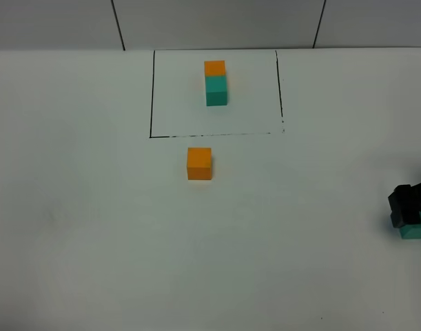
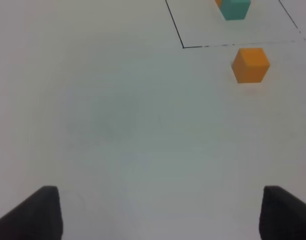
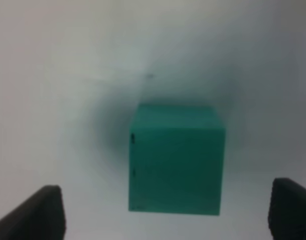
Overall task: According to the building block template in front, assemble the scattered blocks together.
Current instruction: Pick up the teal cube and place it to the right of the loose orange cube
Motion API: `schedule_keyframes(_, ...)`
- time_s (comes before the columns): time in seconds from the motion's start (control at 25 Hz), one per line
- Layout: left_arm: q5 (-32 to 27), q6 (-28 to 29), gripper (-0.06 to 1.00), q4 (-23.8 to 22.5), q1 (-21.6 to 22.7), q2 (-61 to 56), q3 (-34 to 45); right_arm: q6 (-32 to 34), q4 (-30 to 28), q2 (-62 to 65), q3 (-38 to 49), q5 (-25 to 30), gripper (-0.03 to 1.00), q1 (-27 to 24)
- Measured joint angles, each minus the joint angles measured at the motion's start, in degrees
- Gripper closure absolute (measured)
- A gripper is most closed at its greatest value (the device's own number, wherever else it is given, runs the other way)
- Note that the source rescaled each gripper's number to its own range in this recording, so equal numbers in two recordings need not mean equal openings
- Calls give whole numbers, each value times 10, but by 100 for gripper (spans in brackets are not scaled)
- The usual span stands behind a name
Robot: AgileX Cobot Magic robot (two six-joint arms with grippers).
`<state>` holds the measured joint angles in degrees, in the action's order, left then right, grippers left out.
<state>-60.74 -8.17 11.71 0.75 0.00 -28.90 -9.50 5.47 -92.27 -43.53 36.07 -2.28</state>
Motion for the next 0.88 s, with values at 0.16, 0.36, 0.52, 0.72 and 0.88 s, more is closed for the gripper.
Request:
schedule_keyframes(0.16, 0, 0, 11, 0, 0, 0, 0, -3, 0, -17, 0, -13, 30, 0)
schedule_keyframes(0.36, 0, 0, 11, 0, 0, 0, 0, -3, 4, -46, 0, -26, 30, 0)
schedule_keyframes(0.52, 0, 0, 11, 0, 0, 0, 0, -3, 11, -69, 0, -34, 33, 0)
schedule_keyframes(0.72, 0, 0, 11, 0, 0, 0, 0, -3, 12, -73, 0, -37, 62, 0)
schedule_keyframes(0.88, 0, 0, 11, 0, 0, 0, 0, -3, 6, -74, -1, -37, 96, -1)
